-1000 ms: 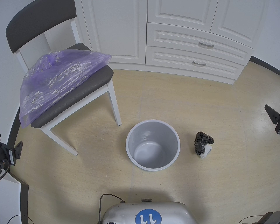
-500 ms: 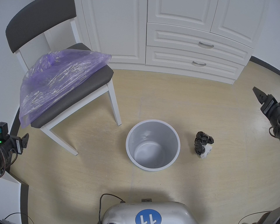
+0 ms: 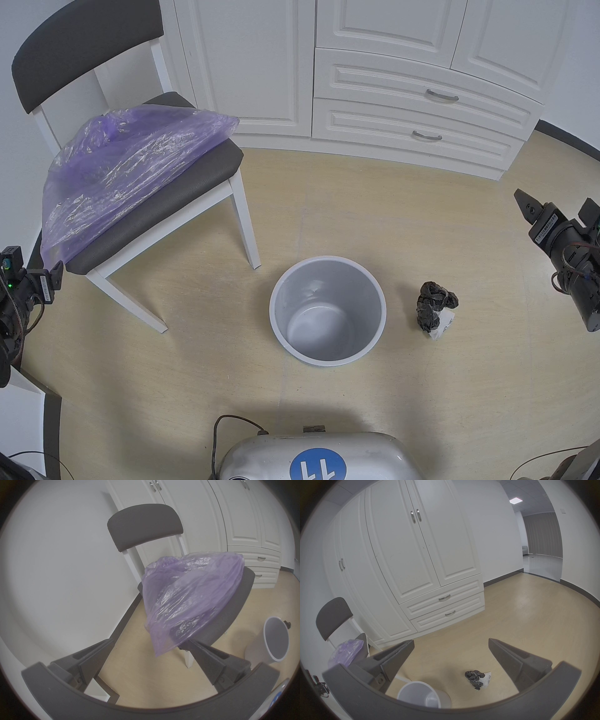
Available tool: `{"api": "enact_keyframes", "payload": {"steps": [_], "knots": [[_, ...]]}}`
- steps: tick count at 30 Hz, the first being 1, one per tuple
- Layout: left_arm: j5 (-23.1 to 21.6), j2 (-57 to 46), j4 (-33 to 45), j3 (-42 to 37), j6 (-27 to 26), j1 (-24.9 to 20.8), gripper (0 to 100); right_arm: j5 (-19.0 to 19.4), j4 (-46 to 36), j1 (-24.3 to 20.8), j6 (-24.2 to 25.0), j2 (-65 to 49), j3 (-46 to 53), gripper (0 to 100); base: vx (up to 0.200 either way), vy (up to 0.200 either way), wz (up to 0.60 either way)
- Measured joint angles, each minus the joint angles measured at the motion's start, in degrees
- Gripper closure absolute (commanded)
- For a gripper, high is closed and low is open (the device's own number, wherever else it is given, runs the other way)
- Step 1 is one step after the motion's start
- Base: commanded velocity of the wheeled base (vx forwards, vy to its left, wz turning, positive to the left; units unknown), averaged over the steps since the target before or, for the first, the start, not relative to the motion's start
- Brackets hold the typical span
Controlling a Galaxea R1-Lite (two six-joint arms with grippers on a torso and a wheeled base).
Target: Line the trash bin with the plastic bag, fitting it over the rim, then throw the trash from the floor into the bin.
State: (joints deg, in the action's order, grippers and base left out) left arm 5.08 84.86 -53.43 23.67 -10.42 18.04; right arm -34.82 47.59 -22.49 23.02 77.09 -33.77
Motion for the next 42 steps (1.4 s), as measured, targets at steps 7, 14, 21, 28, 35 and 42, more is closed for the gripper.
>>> {"api": "enact_keyframes", "payload": {"steps": [7,14,21,28,35,42], "knots": [[1.56,4.01,-3.28,0.99,0.71,0.76,0,0.06,0.04,-0.05,0.27,0.63,-0.13,0,0.000,0.000,0.00],[3.97,6.29,-3.52,3.19,3.62,0.39,0,0.11,0.11,-0.09,0.49,0.74,-0.16,0,0.000,0.000,0.00],[4.13,6.95,-4.18,4.72,5.61,0.04,0,0.15,0.77,-0.05,0.52,0.72,-0.07,0,0.000,0.000,0.00],[7.07,7.14,-11.06,4.55,5.23,-0.22,0,0.17,3.32,-0.05,0.29,0.77,0.32,0,0.000,0.000,0.00],[10.29,7.23,-18.31,3.24,2.60,-0.77,0,0.20,4.05,-0.22,0.30,0.80,0.52,0,0.000,0.000,0.00],[10.37,8.03,-25.32,2.04,0.96,-0.93,0,0.17,4.08,-0.40,0.44,0.80,0.52,0,0.000,0.000,0.00]]}}
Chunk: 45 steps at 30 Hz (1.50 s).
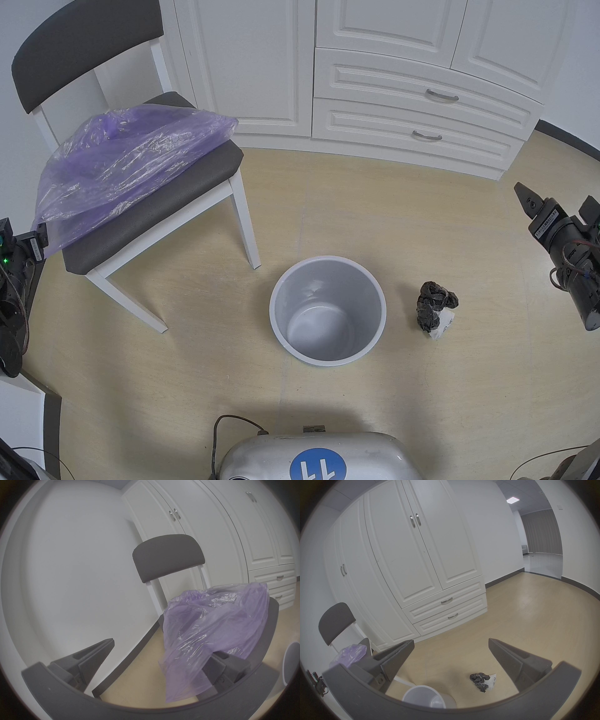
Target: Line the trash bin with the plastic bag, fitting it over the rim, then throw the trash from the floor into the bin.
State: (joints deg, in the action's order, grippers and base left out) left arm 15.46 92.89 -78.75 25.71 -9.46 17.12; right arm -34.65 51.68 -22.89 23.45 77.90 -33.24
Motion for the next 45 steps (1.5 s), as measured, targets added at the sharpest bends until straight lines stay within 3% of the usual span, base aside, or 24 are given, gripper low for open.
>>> {"api": "enact_keyframes", "payload": {"steps": [16,17,36,45], "knots": [[0.09,2.52,-5.77,-0.72,-2.39,-0.04,0,0.05,4.97,-0.85,-0.30,0.62,0.91,0,0.000,0.000,0.00],[0.06,2.61,-5.83,-0.74,-2.47,-0.04,100,0.00,5.10,-0.94,-0.37,0.73,1.13,0,0.000,0.000,0.00],[-0.02,3.36,-8.25,-1.49,-2.47,-0.91,100,-0.04,5.28,-2.33,-1.18,0.99,2.55,0,0.000,0.000,0.00],[0.02,3.35,-8.81,-2.34,-2.47,-2.35,100,-0.02,5.19,-4.69,-8.16,2.69,-5.91,0,0.000,0.000,0.00]]}}
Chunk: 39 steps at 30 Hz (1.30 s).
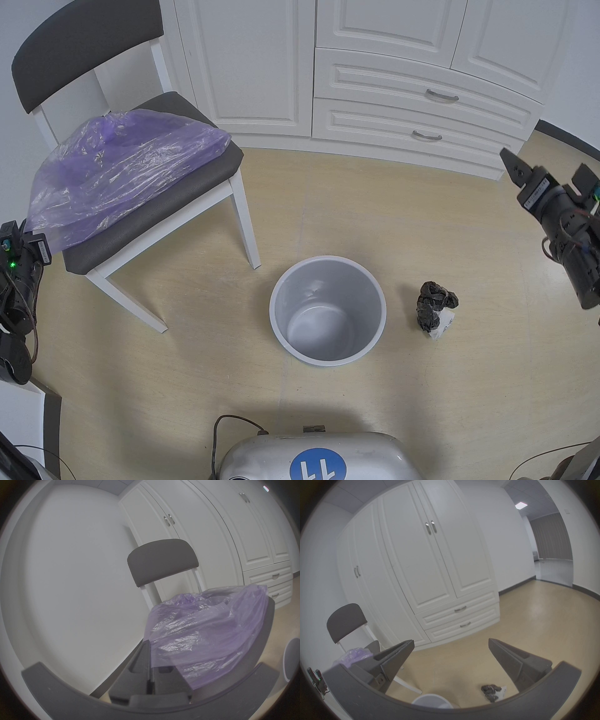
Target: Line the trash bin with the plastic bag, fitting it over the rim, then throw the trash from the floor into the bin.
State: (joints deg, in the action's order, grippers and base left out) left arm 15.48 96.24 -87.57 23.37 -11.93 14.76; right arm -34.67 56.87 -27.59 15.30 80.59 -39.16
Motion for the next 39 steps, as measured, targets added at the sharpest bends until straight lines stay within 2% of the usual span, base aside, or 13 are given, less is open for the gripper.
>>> {"api": "enact_keyframes", "payload": {"steps": [5,9,13,17,22,26,32,39], "knots": [[0.09,-0.33,-0.07,-0.88,-0.05,-2.23,100,-1.24,0.30,-3.85,-3.40,2.01,-5.00,0,0.000,0.000,0.00],[0.24,-1.07,-0.10,-1.68,-0.05,-5.36,100,-2.96,0.55,-8.52,-4.77,2.93,-4.36,0,0.000,0.000,0.00],[1.62,-2.36,-0.13,-3.11,0.00,-9.47,100,-3.45,0.74,-10.97,-5.47,3.64,-3.27,0,0.000,0.000,0.00],[3.18,-4.24,-0.16,-4.50,0.09,-12.09,100,-3.27,1.01,-12.21,-6.46,4.69,-3.47,0,0.000,0.000,0.00],[3.45,-6.69,-0.13,-5.13,0.11,-13.29,100,-2.24,3.40,-13.84,-12.18,6.45,-7.40,0,0.000,0.000,0.00],[4.04,-8.37,-0.07,-5.01,0.09,-14.97,100,-1.29,6.79,-14.14,-12.43,6.89,-7.40,0,0.000,0.000,0.00],[4.85,-11.00,0.50,-1.44,-0.49,-21.21,100,0.16,9.72,-13.29,-12.07,7.06,-2.55,0,0.000,0.000,0.00],[5.97,-12.68,2.63,6.50,-6.10,-29.32,100,-0.72,10.44,-13.45,-12.73,8.33,0.29,0,0.000,0.000,0.00]]}}
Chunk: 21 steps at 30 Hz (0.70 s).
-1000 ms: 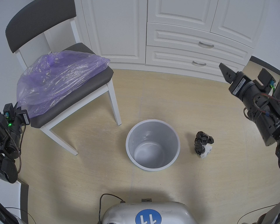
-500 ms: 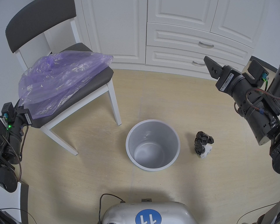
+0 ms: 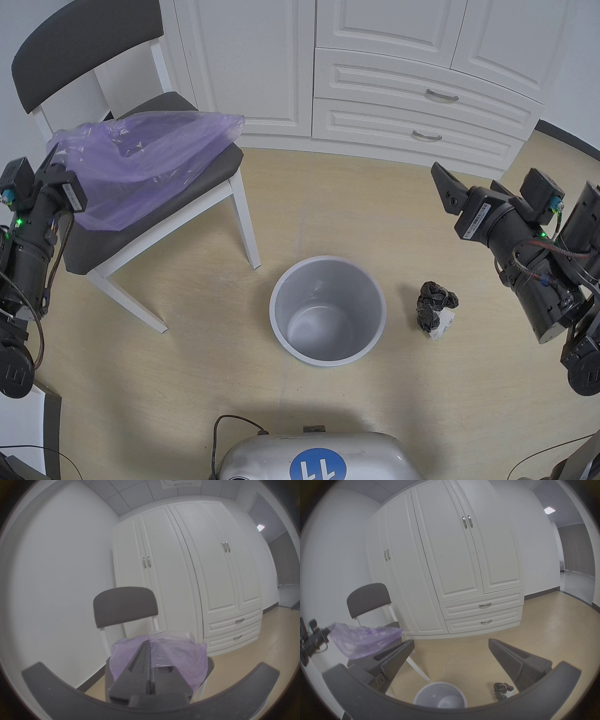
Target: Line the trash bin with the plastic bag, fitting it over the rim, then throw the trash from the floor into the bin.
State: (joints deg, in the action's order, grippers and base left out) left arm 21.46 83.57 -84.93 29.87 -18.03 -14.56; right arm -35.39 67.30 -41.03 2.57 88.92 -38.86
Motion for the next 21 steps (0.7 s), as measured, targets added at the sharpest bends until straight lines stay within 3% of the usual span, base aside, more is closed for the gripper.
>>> {"api": "enact_keyframes", "payload": {"steps": [4,15,21], "knots": [[0.13,-0.50,1.18,2.88,-0.22,-4.29,100,-0.74,0.07,-0.83,-0.80,0.69,0.89,0,0.000,0.000,0.00],[0.71,-1.35,1.54,0.21,1.78,-13.01,100,-1.15,0.18,-4.08,-1.07,3.17,3.08,0,0.000,0.000,0.00],[3.61,-2.34,1.37,0.50,1.58,-17.85,100,-1.23,1.67,-5.83,-0.94,5.32,3.43,0,0.000,0.000,0.00]]}}
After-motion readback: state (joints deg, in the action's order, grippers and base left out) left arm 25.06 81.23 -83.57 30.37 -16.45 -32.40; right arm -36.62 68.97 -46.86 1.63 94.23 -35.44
